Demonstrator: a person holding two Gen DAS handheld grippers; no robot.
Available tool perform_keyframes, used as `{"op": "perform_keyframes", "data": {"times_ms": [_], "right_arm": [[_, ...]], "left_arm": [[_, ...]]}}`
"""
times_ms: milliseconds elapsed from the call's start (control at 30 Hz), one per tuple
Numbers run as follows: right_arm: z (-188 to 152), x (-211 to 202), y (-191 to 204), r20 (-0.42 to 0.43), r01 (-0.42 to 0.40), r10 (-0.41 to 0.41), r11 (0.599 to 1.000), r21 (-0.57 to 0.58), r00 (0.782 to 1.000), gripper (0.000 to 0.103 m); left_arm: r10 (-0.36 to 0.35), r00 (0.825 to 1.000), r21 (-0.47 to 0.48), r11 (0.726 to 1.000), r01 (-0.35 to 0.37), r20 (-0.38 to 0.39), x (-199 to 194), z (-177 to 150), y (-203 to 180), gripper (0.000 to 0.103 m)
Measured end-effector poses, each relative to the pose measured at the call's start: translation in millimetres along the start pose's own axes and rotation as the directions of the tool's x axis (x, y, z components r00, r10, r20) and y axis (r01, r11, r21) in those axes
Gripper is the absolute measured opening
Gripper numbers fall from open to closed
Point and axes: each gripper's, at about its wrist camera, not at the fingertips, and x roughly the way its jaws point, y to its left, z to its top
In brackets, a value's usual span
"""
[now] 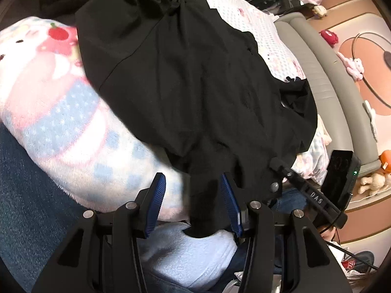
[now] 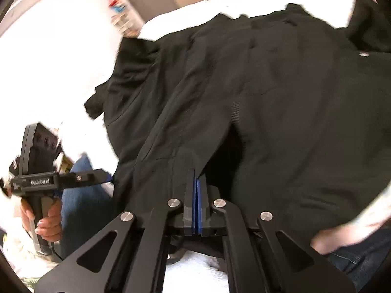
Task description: Fold clothes
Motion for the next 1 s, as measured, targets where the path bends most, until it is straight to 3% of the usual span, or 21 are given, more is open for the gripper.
{"op": "perform_keyframes", "data": {"times_ms": [100, 233, 333, 400, 500, 600, 667, 800, 867, 900, 933, 1000], "right_arm": [[-3.1, 1.7, -7.7, -0.011, 0.067, -0.067, 0.998, 0.001, 0.998, 0.000], [-9.6, 17.5, -11.9, -0.061, 0.136, -0.138, 0.990, -0.022, 0.989, 0.000], [-12.7, 25.7, -14.7, -0.089, 0.177, -0.179, 0.984, -0.034, 0.980, 0.000], [-8.9, 19.5, -13.8, -0.080, 0.163, -0.164, 0.986, -0.020, 0.983, 0.000], [-1.3, 5.0, -6.7, -0.053, 0.109, -0.109, 0.994, -0.004, 0.993, 0.003], [6.3, -9.6, 0.3, -0.025, 0.054, -0.054, 0.998, 0.011, 0.998, 0.012], [11.2, -14.6, 7.6, -0.014, 0.015, -0.015, 1.000, 0.005, 1.000, 0.022], [19.1, 18.0, 50.3, -0.065, -0.036, 0.028, 0.991, -0.131, 0.998, 0.022], [20.7, 36.0, 66.6, -0.097, -0.058, 0.042, 0.984, -0.169, 0.994, 0.022], [21.3, 44.9, 71.0, -0.115, -0.068, 0.048, 0.982, -0.174, 0.992, 0.022], [21.7, 53.6, 72.6, -0.136, -0.077, 0.054, 0.983, -0.170, 0.989, 0.022], [22.6, 69.2, 76.8, -0.168, -0.089, 0.060, 0.982, -0.167, 0.984, 0.022]], "left_arm": [[-0.045, 0.998, -0.021, 0.999, 0.044, -0.036, 11.3, 0.7, 1.1, 0.052], [-0.016, 0.997, 0.014, 1.000, 0.017, -0.077, 30.2, -0.7, -5.2, 0.053], [0.140, 0.984, 0.046, 0.990, -0.136, -0.107, 41.6, -2.6, -1.8, 0.054], [0.121, 0.986, 0.033, 0.992, -0.118, -0.116, 38.4, -4.7, -0.3, 0.052], [0.022, 0.996, 0.010, 1.000, -0.022, -0.085, 19.2, -4.3, 1.4, 0.052], [-0.043, 0.998, -0.011, 0.999, 0.042, -0.036, 5.7, 3.8, 6.4, 0.053], [-0.046, 0.999, -0.052, 0.998, 0.045, -0.016, 5.8, 12.6, 13.2, 0.054], [-0.035, 0.998, -0.164, 0.985, 0.045, 0.060, 0.0, 26.6, 30.0, 0.054], [0.002, 0.997, -0.175, 0.985, 0.012, 0.083, -1.1, 26.5, 34.8, 0.045], [0.040, 0.996, -0.166, 0.986, -0.027, 0.077, 0.4, 25.1, 37.7, 0.034], [0.068, 0.996, -0.158, 0.986, -0.057, 0.066, 2.0, 25.4, 40.7, 0.012], [0.102, 0.993, -0.142, 0.986, -0.092, 0.064, -0.1, 28.3, 43.0, 0.006]]}}
